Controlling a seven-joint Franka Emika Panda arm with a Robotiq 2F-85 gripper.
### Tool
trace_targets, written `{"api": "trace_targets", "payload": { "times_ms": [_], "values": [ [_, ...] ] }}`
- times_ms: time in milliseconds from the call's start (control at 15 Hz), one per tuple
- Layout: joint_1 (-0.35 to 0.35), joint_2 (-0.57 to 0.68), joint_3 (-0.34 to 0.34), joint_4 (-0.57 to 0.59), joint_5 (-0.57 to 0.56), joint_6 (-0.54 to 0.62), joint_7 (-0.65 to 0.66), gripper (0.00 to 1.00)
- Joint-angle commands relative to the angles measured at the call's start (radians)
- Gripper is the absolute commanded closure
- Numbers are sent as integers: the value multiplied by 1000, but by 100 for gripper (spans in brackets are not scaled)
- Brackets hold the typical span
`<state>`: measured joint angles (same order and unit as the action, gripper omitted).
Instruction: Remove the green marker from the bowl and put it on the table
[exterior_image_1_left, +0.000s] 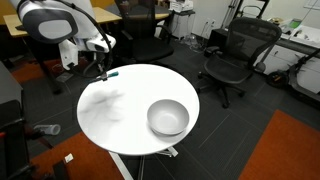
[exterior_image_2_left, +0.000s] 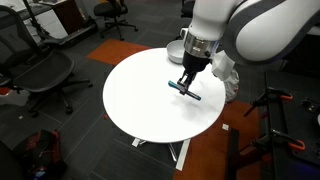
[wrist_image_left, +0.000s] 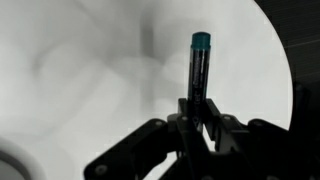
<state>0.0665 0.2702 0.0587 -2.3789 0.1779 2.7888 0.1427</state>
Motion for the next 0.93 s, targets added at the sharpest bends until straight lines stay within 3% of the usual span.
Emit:
{"api": "trace_targets", "payload": {
  "times_ms": [0, 467, 533, 600, 667, 867],
  "values": [
    [27, 47, -11, -3, -21, 58, 55, 95],
    [52, 131, -39, 26, -39, 65, 95, 95],
    [55, 140, -44, 31, -41, 62, 101, 84],
    [60, 146, -50, 35, -44, 61, 107, 56],
    [64, 150, -55, 38, -45, 62, 109, 55],
    [76, 158, -79, 58, -54, 64, 120, 34]
  ]
}}
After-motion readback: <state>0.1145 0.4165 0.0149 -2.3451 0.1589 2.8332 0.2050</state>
